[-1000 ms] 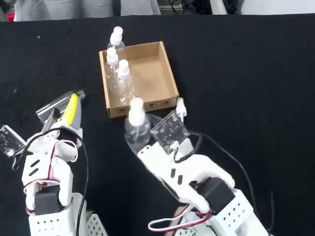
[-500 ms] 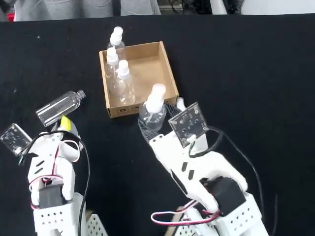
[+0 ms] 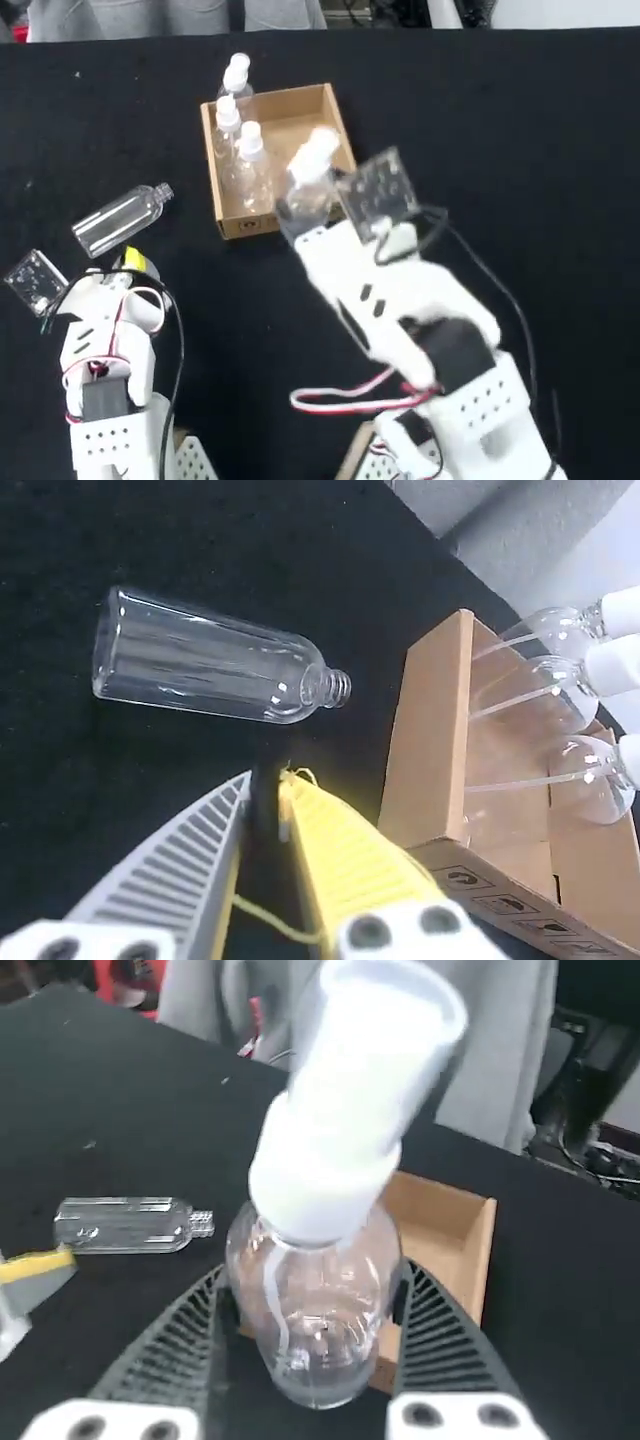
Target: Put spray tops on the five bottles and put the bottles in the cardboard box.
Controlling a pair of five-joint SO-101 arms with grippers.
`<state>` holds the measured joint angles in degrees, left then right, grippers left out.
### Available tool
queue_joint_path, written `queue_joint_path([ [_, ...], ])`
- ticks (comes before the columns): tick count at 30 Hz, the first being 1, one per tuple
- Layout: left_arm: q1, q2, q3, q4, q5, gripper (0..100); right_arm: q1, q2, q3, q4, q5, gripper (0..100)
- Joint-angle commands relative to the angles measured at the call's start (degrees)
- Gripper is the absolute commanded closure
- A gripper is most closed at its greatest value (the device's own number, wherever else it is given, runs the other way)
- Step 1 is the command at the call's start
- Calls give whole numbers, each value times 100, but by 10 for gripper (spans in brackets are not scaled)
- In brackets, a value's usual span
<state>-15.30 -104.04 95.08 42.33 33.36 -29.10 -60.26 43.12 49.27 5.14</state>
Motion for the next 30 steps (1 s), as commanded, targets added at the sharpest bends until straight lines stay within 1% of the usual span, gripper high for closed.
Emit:
queue_joint_path([
  [1,-66,-53,-84,-18,-44,964,343,514,-453,-607,-9,900],
  [9,-66,-53,-75,-18,-53,964,738,1516,-462,-1635,-9,899],
  [20,-66,-53,-75,-18,-53,960,818,2914,-462,-3244,18,896],
  [24,-66,-53,-75,-18,-53,960,958,3503,-523,-3912,-9,896],
  [26,-66,-53,-75,-18,-53,960,1064,3829,-673,-4114,-9,897],
  [30,-66,-53,-75,-18,-53,960,1248,4532,-1174,-4176,-9,898],
])
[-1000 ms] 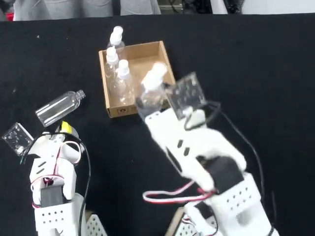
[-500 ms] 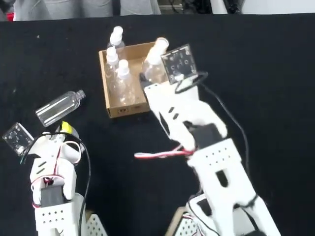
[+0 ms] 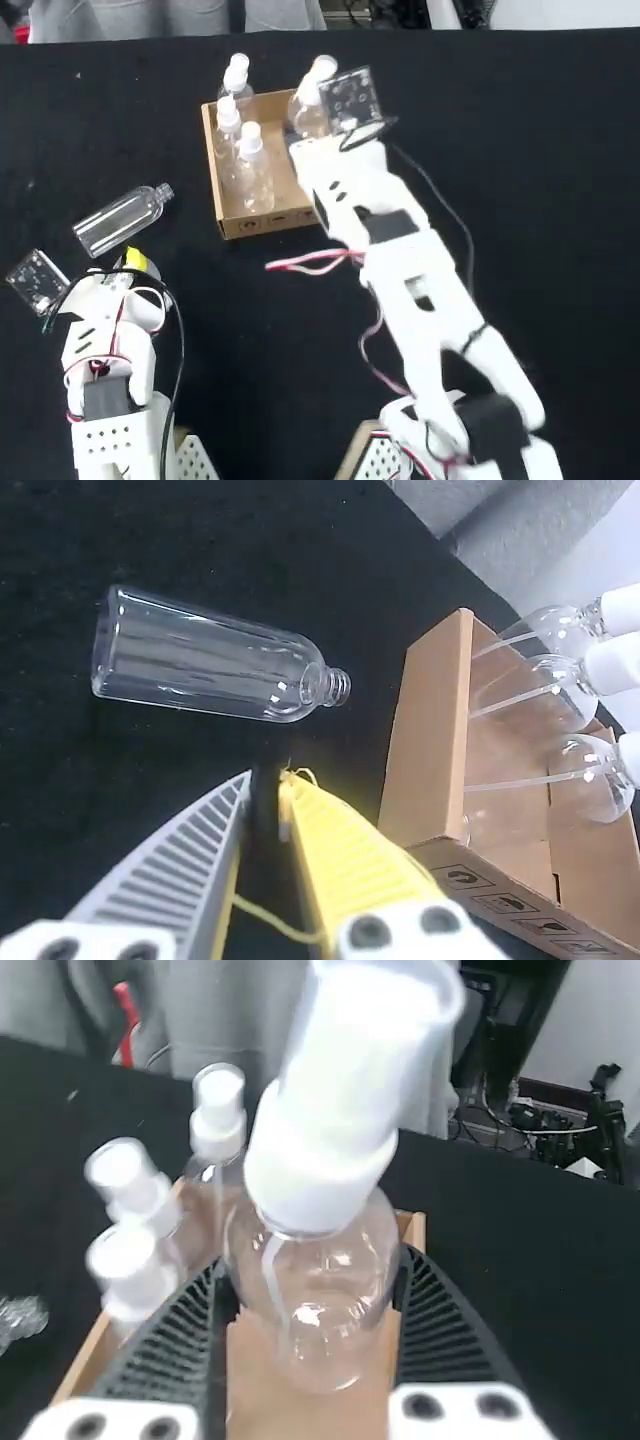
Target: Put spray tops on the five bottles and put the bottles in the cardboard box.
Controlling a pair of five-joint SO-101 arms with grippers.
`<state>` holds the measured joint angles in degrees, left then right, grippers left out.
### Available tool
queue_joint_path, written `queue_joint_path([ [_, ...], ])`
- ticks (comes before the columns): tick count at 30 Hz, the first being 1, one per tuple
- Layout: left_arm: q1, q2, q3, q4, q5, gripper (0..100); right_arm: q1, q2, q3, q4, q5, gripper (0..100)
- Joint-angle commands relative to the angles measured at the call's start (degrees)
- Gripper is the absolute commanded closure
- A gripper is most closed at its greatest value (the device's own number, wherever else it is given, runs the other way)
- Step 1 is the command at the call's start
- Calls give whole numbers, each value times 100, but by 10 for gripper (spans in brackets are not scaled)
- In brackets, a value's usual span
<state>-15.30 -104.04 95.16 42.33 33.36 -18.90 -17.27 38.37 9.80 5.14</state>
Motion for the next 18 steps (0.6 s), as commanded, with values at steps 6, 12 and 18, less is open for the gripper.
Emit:
queue_joint_path([
  [6,-66,-53,-84,-18,-53,960,360,1191,-1552,-229,-9,898],
  [12,-66,-53,-40,-26,-53,960,360,1974,-2229,-229,-440,899],
  [18,-66,-53,-22,-26,-53,960,369,2738,-2774,-237,-448,897],
])
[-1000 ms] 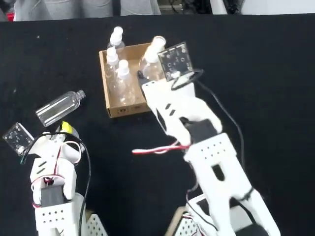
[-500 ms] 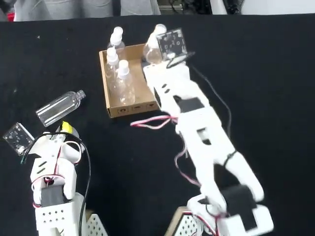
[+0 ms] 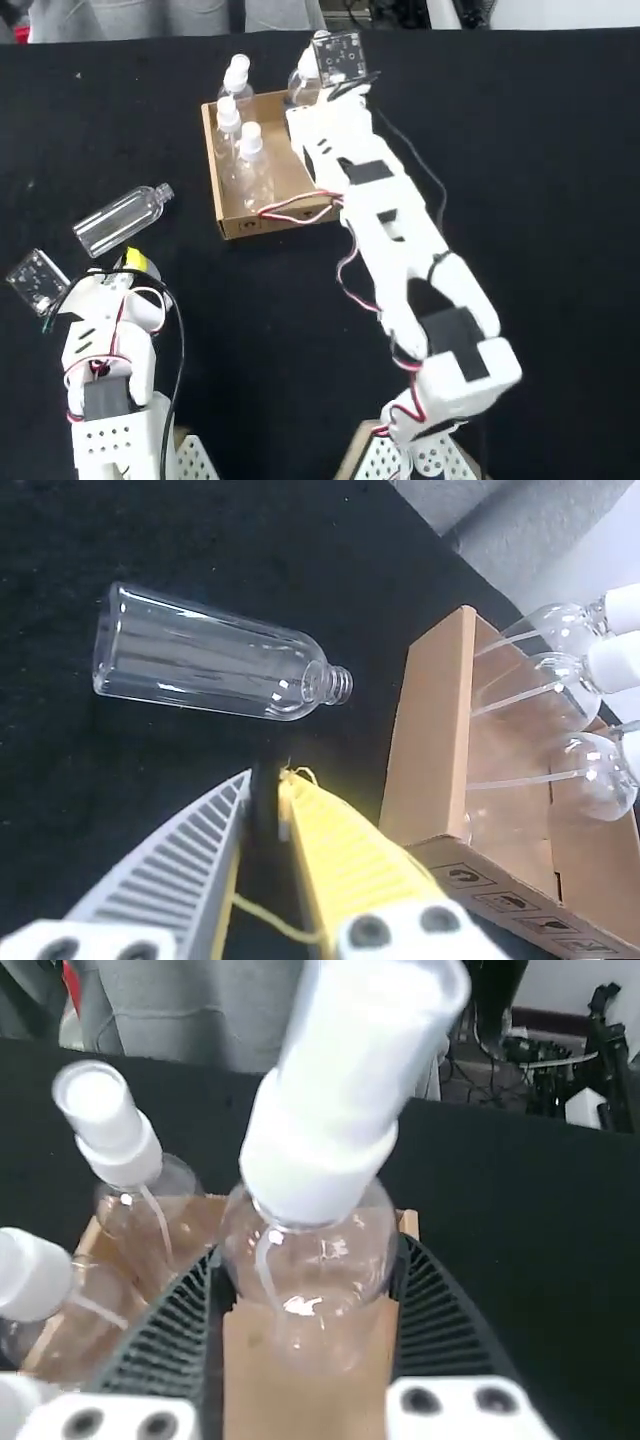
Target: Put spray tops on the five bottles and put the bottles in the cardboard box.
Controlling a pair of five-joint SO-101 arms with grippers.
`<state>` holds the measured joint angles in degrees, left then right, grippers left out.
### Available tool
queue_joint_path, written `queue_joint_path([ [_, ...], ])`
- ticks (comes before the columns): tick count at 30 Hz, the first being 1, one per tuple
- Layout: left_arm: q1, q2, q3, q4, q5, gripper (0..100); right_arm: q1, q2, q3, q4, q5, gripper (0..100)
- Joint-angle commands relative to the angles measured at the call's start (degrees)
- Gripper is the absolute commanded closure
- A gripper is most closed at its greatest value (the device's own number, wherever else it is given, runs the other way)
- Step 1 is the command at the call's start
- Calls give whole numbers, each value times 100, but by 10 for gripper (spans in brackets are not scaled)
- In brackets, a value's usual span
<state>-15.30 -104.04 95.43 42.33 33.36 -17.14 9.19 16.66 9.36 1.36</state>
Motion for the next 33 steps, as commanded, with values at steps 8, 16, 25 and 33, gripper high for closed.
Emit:
queue_joint_path([
  [8,-66,-53,-48,-26,-53,960,202,927,-1191,-352,-70,898],
  [16,-66,-53,-40,-26,-53,960,290,1323,-1182,-958,-62,899],
  [25,-66,-53,-40,-26,-53,960,316,1437,-927,-1002,-35,899],
  [33,-268,-53,-57,-26,-53,960,316,1930,-919,-1011,-26,899],
])
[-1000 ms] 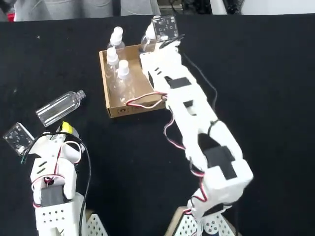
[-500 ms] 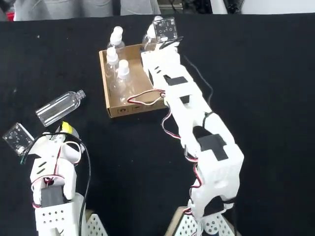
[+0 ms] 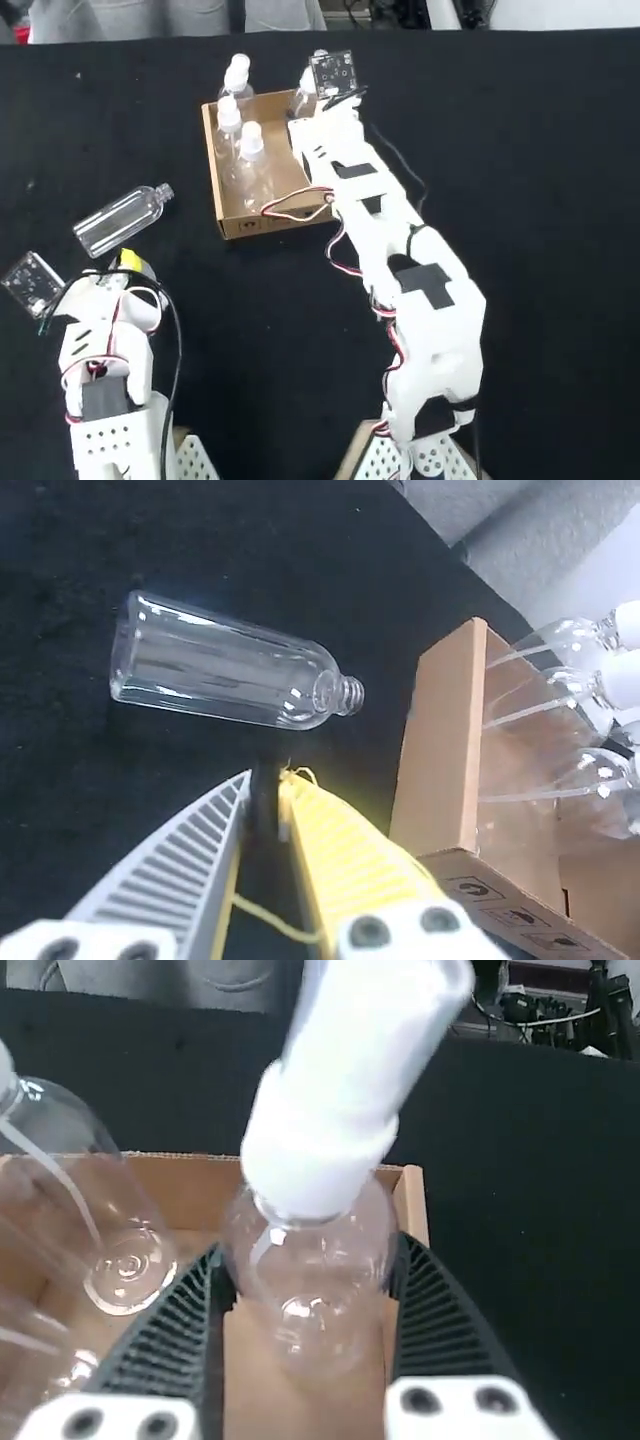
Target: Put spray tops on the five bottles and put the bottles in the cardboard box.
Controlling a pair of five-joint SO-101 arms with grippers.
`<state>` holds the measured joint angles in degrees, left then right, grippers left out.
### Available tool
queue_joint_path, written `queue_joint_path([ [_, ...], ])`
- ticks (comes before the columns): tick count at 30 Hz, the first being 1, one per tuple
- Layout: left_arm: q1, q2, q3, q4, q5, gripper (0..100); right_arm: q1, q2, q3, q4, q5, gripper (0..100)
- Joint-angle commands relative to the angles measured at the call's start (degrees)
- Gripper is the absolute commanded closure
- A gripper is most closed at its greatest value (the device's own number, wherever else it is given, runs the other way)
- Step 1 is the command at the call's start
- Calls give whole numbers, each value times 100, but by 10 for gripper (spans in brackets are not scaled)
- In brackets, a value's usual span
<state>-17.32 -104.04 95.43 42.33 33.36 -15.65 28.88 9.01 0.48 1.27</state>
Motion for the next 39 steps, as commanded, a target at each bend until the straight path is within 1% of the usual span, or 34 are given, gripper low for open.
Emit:
queue_joint_path([
  [1,-66,-53,-57,-26,-53,960,167,-31,-145,-123,-18,898],
  [12,-66,-53,-57,-26,-53,960,141,-13,-110,-114,-18,890],
  [14,-66,-53,-57,-26,-53,960,149,-13,-110,-88,-18,848],
  [18,-66,-53,-57,-26,-53,960,141,-13,-31,-97,-18,722],
  [20,-66,-53,-57,-26,-53,960,132,-13,13,-114,-18,688],
  [31,-66,-53,-57,-26,-53,960,44,-48,22,-88,-9,681],
  [36,-66,-53,-57,-26,-53,960,44,-48,31,-79,141,608],
  [39,-66,-53,-57,-26,-53,960,44,-48,40,-70,141,603],
])
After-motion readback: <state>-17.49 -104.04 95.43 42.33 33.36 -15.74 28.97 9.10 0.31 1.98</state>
